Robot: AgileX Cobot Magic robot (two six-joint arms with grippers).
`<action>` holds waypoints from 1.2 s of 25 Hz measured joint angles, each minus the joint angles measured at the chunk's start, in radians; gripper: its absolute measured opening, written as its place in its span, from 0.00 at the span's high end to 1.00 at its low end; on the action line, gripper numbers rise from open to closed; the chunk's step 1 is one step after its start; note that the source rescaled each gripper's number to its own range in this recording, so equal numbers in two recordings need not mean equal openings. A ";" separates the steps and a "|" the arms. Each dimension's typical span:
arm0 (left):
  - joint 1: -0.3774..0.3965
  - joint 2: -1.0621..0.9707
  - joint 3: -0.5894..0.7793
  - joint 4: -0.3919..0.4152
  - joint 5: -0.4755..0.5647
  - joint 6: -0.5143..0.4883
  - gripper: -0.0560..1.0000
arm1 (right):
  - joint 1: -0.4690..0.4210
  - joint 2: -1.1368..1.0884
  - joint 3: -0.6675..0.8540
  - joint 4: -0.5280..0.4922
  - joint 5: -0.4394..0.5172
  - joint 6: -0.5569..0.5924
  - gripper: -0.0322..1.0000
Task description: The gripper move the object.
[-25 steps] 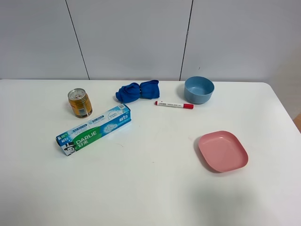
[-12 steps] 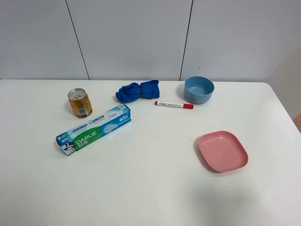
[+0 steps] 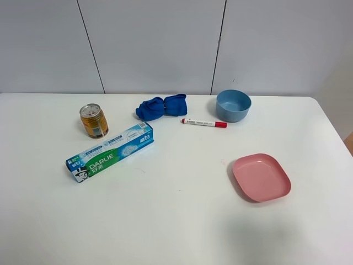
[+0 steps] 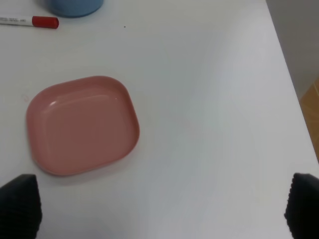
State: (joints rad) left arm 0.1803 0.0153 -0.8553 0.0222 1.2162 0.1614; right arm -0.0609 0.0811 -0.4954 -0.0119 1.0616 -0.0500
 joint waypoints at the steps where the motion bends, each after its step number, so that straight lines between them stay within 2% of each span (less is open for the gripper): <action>1: 0.000 -0.014 0.019 0.000 0.000 0.000 0.00 | 0.000 0.000 0.000 0.000 0.000 0.000 0.00; 4: 0.000 -0.022 0.079 -0.005 -0.011 0.000 0.00 | 0.000 0.000 0.000 0.000 0.000 0.000 0.00; 9: 0.000 -0.022 0.182 -0.034 -0.129 0.000 0.00 | 0.000 0.000 0.000 0.000 0.000 0.000 0.00; 17: 0.000 -0.022 0.338 -0.119 -0.151 -0.003 0.00 | 0.000 0.000 0.000 0.000 0.000 0.000 0.00; 30: 0.000 -0.022 0.345 -0.135 -0.152 -0.003 0.00 | 0.000 0.000 0.000 0.000 0.000 0.000 0.00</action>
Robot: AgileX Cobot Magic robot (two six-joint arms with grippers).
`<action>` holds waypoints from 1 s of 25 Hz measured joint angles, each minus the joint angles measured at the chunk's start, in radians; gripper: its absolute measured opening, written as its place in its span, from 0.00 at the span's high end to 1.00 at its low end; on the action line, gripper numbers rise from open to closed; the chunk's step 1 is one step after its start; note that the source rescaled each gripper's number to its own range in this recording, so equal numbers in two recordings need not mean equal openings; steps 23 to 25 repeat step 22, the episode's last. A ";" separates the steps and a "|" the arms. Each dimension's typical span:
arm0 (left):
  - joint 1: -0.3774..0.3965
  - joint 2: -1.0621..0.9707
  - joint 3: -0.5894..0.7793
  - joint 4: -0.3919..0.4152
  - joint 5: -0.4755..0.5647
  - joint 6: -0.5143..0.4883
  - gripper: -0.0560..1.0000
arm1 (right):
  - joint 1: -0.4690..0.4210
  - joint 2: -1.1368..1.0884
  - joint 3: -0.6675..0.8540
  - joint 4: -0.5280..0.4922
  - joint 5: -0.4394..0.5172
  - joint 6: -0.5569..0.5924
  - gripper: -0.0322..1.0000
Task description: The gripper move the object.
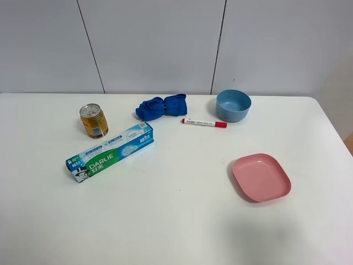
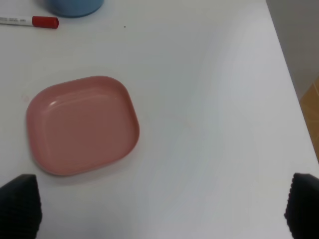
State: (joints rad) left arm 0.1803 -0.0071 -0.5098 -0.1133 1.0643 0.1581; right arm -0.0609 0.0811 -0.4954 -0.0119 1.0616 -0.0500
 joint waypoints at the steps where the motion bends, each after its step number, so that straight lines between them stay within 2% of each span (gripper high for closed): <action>1: 0.000 0.000 0.000 0.000 0.000 0.000 0.00 | 0.000 0.000 0.000 0.000 0.000 0.000 0.00; 25: 0.000 0.000 0.000 -0.001 0.000 0.000 0.00 | 0.000 0.000 0.000 0.000 0.000 0.000 0.00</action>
